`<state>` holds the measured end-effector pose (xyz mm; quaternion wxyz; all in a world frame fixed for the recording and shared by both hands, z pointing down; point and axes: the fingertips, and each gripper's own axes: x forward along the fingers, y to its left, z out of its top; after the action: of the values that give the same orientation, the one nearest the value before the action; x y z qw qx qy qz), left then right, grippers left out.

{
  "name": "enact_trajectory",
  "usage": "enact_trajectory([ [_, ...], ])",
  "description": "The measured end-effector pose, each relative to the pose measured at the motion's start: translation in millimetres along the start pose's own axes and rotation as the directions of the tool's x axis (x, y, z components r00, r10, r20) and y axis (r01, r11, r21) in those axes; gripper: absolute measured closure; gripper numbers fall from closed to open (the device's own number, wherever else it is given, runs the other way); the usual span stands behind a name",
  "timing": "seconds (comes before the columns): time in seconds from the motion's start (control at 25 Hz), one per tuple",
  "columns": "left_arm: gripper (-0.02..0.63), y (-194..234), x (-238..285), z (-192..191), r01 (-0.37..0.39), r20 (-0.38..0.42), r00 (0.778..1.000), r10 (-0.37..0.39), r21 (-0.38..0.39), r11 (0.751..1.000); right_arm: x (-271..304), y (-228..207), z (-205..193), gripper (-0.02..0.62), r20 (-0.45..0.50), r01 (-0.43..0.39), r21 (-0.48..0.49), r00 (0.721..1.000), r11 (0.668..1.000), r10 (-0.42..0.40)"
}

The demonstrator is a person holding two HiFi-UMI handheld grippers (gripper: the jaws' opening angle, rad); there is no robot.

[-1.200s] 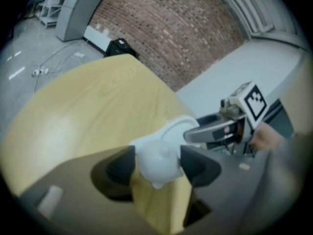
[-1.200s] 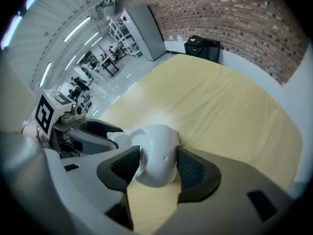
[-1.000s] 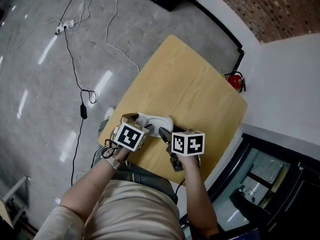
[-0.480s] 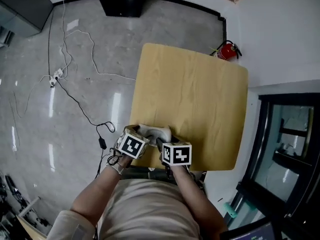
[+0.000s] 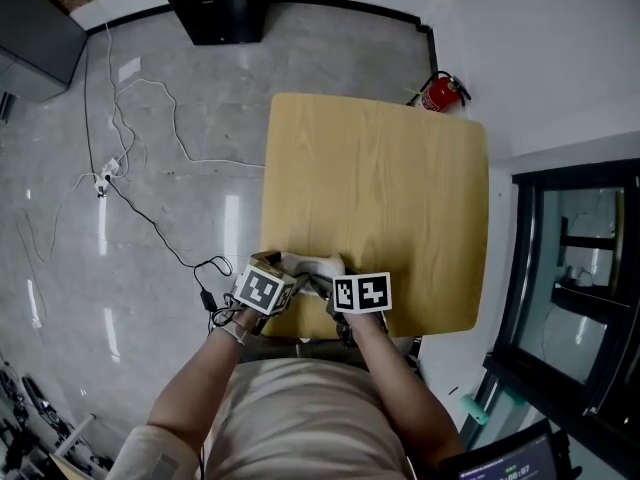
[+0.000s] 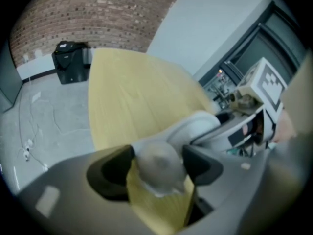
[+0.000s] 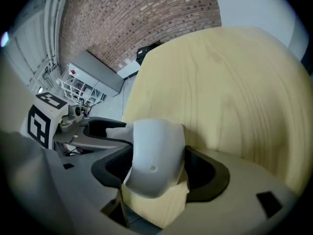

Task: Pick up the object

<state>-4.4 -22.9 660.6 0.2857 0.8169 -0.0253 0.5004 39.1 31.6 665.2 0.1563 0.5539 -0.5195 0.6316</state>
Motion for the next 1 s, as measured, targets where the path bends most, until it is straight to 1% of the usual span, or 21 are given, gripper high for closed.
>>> enact_trajectory([
  [0.08, 0.282, 0.8, 0.5, 1.9, -0.008, 0.034, 0.999, 0.007, 0.007, 1.000, -1.5, -1.4, 2.1, 0.279, 0.031, 0.004, 0.022, 0.999, 1.000, -0.005],
  [0.2, 0.310, 1.5, -0.8, 1.0, -0.066, 0.111, 0.992, 0.064, 0.013, 0.998, -6.2, -1.8, 5.0, 0.279, 0.102, 0.008, 0.017, 0.995, 1.000, -0.010],
  [0.28, 0.310, 1.4, -7.0, 9.7, -0.097, 0.171, 0.981, 0.093, 0.014, 0.995, -13.0, 1.0, 14.2, 0.279, 0.149, 0.031, -0.038, 0.988, 0.999, -0.025],
  [0.36, 0.311, -1.1, -18.0, 28.8, -0.106, 0.246, 0.965, 0.096, 0.026, 0.994, -24.3, 5.1, 32.1, 0.279, 0.207, 0.054, -0.104, 0.978, 0.993, -0.032],
  [0.44, 0.324, -4.7, -35.1, 56.9, -0.130, 0.329, 0.939, 0.103, 0.061, 0.990, -43.6, 11.6, 57.9, 0.279, 0.288, 0.079, -0.168, 0.957, 0.983, -0.028],
  [0.48, 0.325, -6.5, -46.6, 74.5, -0.156, 0.374, 0.921, 0.114, 0.084, 0.984, -56.7, 16.3, 73.7, 0.279, 0.341, 0.097, -0.200, 0.940, 0.975, -0.024],
  [0.52, 0.325, -8.5, -60.2, 94.5, -0.188, 0.422, 0.898, 0.125, 0.109, 0.976, -71.8, 22.3, 91.4, 0.279, 0.401, 0.120, -0.232, 0.916, 0.965, -0.018],
  [0.56, 0.325, -10.7, -75.9, 116.4, -0.226, 0.475, 0.869, 0.137, 0.135, 0.965, -88.5, 29.5, 110.8, 0.279, 0.464, 0.147, -0.265, 0.886, 0.953, -0.007],
  [0.6, 0.325, -13.4, -93.7, 139.4, -0.270, 0.530, 0.835, 0.148, 0.161, 0.949, -106.6, 38.0, 131.2, 0.279, 0.527, 0.175, -0.298, 0.850, 0.938, 0.009],
  [0.64, 0.325, -16.8, -114.0, 162.8, -0.318, 0.586, 0.795, 0.156, 0.183, 0.930, -126.3, 48.0, 152.2, 0.279, 0.585, 0.202, -0.330, 0.810, 0.922, 0.032],
  [0.68, 0.325, -21.4, -137.4, 186.5, -0.366, 0.641, 0.750, 0.162, 0.198, 0.909, -148.1, 59.8, 173.4, 0.279, 0.637, 0.228, -0.361, 0.769, 0.904, 0.061],
  [0.72, 0.327, -27.9, -164.6, 210.3, -0.413, 0.694, 0.700, 0.165, 0.206, 0.887, -172.8, 73.5, 194.3, 0.279, 0.683, 0.252, -0.391, 0.725, 0.885, 0.095],
  [0.8, 0.353, -51.1, -229.4, 255.2, -0.505, 0.795, 0.587, 0.150, 0.216, 0.835, -232.5, 106.0, 229.4, 0.279, 0.760, 0.297, -0.434, 0.627, 0.851, 0.168],
  [0.84, 0.357, -68.1, -264.1, 273.8, -0.550, 0.841, 0.526, 0.128, 0.221, 0.805, -266.5, 123.7, 241.1, 0.279, 0.795, 0.321, -0.446, 0.571, 0.836, 0.204],
  [0.88, 0.357, -86.8, -297.9, 289.4, -0.594, 0.881, 0.462, 0.100, 0.223, 0.773, -301.5, 141.6, 249.5, 0.279, 0.827, 0.352, -0.453, 0.508, 0.819, 0.239],
  [0.96, 0.357, -121.6, -357.5, 314.6, -0.678, 0.941, 0.336, 0.042, 0.211, 0.704, -367.6, 175.7, 262.1, 0.279, 0.878, 0.441, -0.456, 0.364, 0.773, 0.311],
  [1.0, 0.357, -136.3, -381.4, 323.7, -0.716, 0.960, 0.278, 0.016, 0.196, 0.670, -396.3, 190.4, 266.0, 0.279, 0.892, 0.492, -0.450, 0.290, 0.745, 0.347],
])
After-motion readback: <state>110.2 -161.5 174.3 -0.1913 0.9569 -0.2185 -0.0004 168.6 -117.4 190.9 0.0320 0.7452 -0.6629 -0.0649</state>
